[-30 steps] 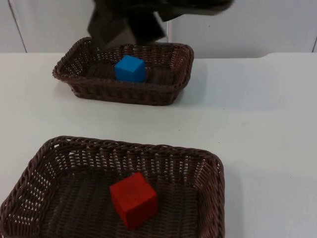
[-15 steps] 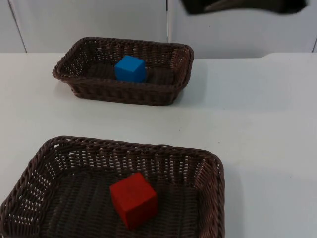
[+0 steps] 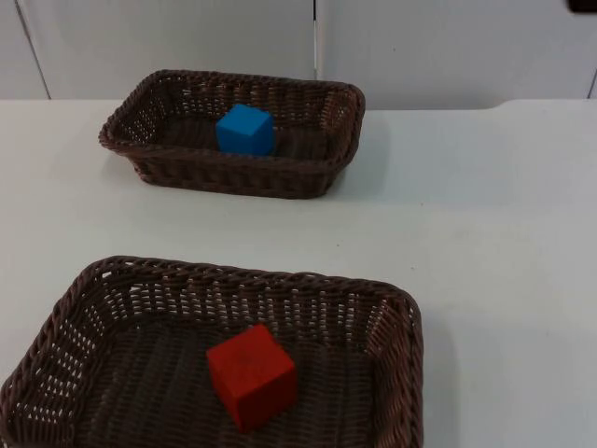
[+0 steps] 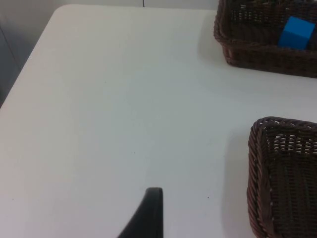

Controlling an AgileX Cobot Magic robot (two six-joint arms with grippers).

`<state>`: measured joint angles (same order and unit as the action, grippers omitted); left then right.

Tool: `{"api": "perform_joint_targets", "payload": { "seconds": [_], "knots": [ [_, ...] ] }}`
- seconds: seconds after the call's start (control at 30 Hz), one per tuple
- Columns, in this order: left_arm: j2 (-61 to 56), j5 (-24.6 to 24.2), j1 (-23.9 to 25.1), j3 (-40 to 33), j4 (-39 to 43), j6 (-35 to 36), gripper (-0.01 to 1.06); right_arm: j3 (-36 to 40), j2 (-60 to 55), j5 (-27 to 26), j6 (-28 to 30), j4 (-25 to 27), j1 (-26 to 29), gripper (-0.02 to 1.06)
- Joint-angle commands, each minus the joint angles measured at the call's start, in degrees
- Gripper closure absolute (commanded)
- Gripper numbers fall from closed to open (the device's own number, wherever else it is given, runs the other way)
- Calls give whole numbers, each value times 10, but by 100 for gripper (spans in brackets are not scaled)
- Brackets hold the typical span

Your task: Pick up one cube with the left hand and place it into the upper basket. Pick up one cube with the right hand and place it into the lower basket.

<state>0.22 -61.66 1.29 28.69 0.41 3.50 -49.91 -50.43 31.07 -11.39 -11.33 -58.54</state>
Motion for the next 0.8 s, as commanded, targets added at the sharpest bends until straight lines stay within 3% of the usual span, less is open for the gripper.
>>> {"api": "perform_joint_targets", "payload": {
  "seconds": [0.0,0.27,0.77],
  "knots": [
    [-2,1,1,-3,2,2,15,16,25,6,4,12,1,29],
    [-2,1,1,-3,2,2,15,101,150,20,4,27,1,29],
    [-2,1,1,-3,2,2,15,144,350,174,4,26,1,29]
  ]
}}
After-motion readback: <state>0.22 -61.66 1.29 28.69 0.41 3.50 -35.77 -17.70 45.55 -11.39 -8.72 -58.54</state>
